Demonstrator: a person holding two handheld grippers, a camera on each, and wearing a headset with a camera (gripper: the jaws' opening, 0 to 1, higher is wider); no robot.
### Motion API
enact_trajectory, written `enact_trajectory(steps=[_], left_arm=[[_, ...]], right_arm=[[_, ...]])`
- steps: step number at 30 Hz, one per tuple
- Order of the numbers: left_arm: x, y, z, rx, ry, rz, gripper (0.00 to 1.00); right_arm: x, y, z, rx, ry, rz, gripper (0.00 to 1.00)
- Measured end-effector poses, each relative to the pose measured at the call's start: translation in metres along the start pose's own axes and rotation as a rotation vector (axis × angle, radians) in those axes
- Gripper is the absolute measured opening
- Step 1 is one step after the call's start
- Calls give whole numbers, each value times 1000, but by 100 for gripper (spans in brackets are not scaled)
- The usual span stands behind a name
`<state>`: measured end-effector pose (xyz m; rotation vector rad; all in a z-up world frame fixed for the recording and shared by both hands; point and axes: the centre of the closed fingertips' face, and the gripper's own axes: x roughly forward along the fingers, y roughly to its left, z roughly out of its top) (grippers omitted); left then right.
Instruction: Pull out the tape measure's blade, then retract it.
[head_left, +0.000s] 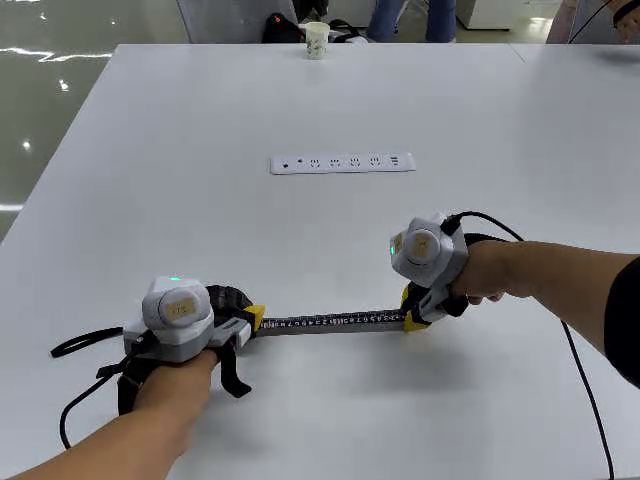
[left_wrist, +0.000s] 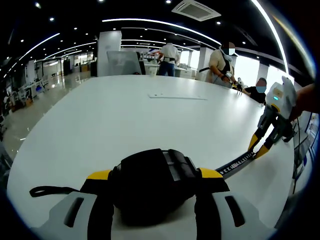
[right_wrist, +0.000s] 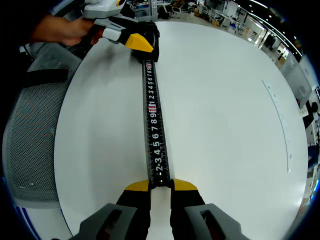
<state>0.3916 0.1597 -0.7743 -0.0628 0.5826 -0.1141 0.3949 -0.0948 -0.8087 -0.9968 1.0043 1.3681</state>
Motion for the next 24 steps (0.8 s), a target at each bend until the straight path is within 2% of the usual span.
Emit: enact_trajectory(steps=[24], left_arm=[[-1,-1,0,0,-3,-1,61]], right_arm=[[3,-1,9,-3,-9,-2,11]])
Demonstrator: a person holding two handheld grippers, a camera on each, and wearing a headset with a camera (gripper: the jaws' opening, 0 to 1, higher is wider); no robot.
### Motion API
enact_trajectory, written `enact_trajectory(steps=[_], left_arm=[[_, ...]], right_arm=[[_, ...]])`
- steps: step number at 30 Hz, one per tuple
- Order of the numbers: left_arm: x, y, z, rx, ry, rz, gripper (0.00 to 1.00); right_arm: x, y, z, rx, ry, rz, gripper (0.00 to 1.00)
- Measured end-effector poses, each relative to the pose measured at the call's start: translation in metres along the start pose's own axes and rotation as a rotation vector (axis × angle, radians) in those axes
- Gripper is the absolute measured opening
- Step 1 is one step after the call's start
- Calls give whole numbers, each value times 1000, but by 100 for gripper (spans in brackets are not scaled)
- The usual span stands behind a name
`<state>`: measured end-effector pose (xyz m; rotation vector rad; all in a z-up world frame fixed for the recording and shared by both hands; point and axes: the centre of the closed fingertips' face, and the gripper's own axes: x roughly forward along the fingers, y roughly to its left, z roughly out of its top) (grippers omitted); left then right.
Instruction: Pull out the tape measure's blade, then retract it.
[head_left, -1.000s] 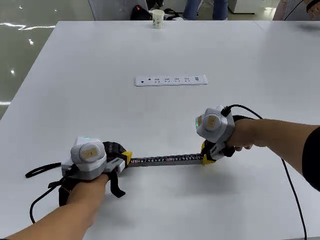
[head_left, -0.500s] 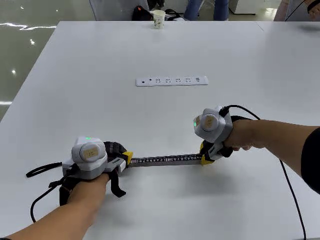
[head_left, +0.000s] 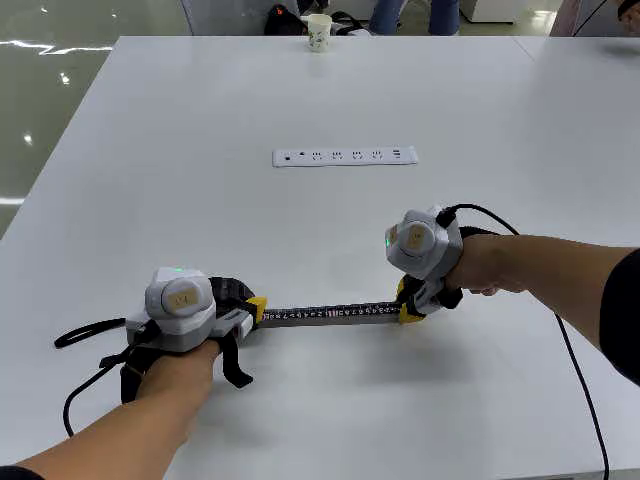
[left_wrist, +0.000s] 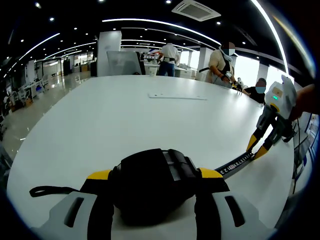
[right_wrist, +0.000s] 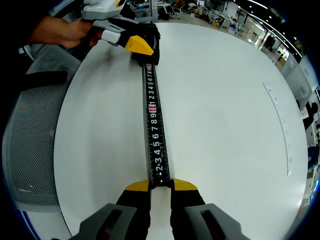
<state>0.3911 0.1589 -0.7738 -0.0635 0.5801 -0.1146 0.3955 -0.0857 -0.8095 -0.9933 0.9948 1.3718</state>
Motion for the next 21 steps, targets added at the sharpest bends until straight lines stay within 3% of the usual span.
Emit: enact_trajectory(steps=[21], left_arm=[[0,0,0,-2,6,-3,61]], right_arm=[[1,1,6,5,3,-1,11]])
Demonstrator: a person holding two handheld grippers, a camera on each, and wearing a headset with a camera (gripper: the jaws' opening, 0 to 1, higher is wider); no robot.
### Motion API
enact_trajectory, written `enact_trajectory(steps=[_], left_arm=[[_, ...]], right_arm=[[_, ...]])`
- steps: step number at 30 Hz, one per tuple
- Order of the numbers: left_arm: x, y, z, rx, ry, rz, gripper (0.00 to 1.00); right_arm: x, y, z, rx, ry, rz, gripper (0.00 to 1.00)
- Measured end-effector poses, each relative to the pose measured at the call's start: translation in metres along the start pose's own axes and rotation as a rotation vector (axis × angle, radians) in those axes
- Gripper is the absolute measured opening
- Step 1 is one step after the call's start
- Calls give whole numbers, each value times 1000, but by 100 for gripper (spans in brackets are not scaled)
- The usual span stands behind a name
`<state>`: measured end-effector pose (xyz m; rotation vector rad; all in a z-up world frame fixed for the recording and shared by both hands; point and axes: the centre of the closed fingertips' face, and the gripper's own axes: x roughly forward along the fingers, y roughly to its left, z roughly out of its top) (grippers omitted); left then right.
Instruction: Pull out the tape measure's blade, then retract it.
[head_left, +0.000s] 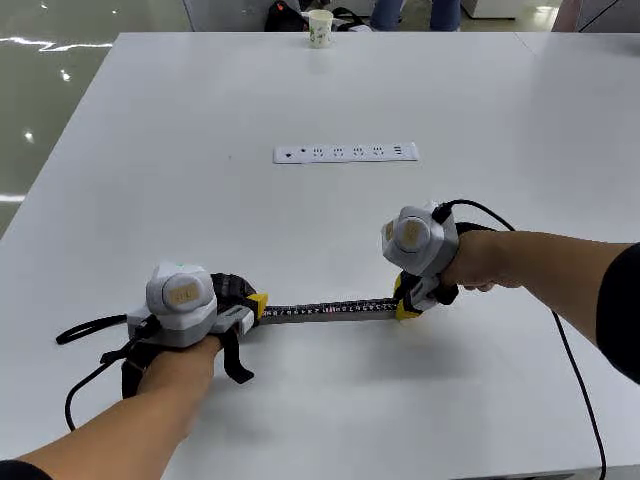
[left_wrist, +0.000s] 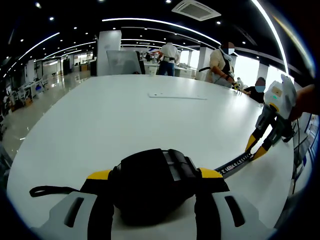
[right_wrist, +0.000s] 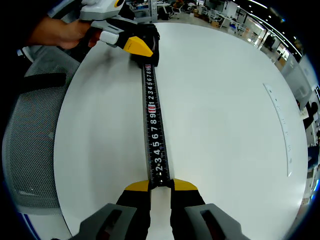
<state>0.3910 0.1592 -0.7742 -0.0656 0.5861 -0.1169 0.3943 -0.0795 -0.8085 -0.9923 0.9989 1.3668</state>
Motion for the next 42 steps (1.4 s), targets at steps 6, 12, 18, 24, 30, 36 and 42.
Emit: enact_trajectory(steps=[6,12,18,24,30,36,42], left_arm=[[0,0,0,0,2,-1,61],[1,1,0,-1,1,0,61],[1,1,0,-1,1,0,61],[0,0,0,-1,2,1,61],[0,0,0,-2,0,2,61],[0,0,0,-2,6,0,61],[1,0,0,-2,5,-1,61]], right_arm=[[0,0,2,0,3,-4,11],[1,1,4,-2,5,-7,11],[2,1,7,0,3,-8,11],[3,1,9,-7,3,-10,11],[4,1,12,-4,-1,-9,11],[6,1,15,-8,6,-7,11],[6,1,19,-8,8,-2,11]])
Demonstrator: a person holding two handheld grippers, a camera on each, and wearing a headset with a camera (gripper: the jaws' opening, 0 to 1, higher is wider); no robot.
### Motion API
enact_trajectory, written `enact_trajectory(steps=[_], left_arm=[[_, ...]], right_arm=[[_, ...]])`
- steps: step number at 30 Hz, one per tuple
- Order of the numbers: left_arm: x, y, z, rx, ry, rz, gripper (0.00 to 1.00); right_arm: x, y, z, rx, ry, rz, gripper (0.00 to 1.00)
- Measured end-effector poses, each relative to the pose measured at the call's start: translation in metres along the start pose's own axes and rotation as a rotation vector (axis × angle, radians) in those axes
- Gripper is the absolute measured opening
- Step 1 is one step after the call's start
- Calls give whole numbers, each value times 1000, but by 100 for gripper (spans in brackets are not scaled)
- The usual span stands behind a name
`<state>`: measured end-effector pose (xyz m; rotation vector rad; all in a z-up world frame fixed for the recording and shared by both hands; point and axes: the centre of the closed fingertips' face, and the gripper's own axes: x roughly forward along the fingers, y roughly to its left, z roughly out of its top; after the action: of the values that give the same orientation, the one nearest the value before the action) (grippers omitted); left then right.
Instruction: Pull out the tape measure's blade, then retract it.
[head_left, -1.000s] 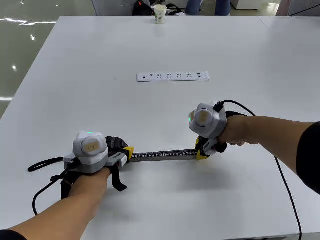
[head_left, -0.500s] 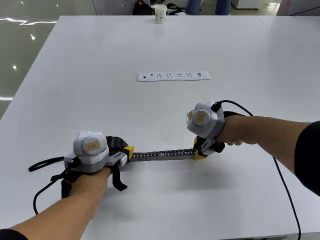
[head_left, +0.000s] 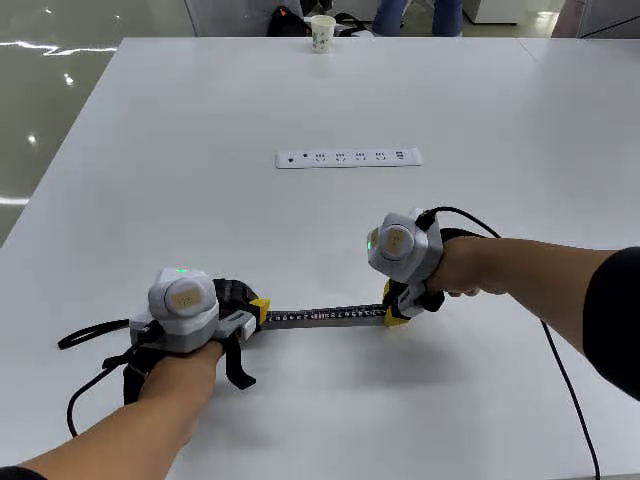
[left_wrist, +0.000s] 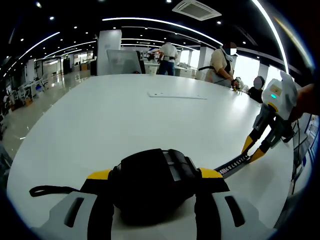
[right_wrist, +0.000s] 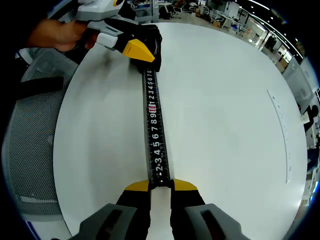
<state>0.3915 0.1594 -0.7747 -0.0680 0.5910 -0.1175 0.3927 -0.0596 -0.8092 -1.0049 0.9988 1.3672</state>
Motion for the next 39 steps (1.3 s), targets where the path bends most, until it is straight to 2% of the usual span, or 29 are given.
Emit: enact_trajectory(steps=[39], left_arm=[[-1,0,-1,-1,6,-3,61]], right_arm=[[6,2,21,-20,-19,-2,11]])
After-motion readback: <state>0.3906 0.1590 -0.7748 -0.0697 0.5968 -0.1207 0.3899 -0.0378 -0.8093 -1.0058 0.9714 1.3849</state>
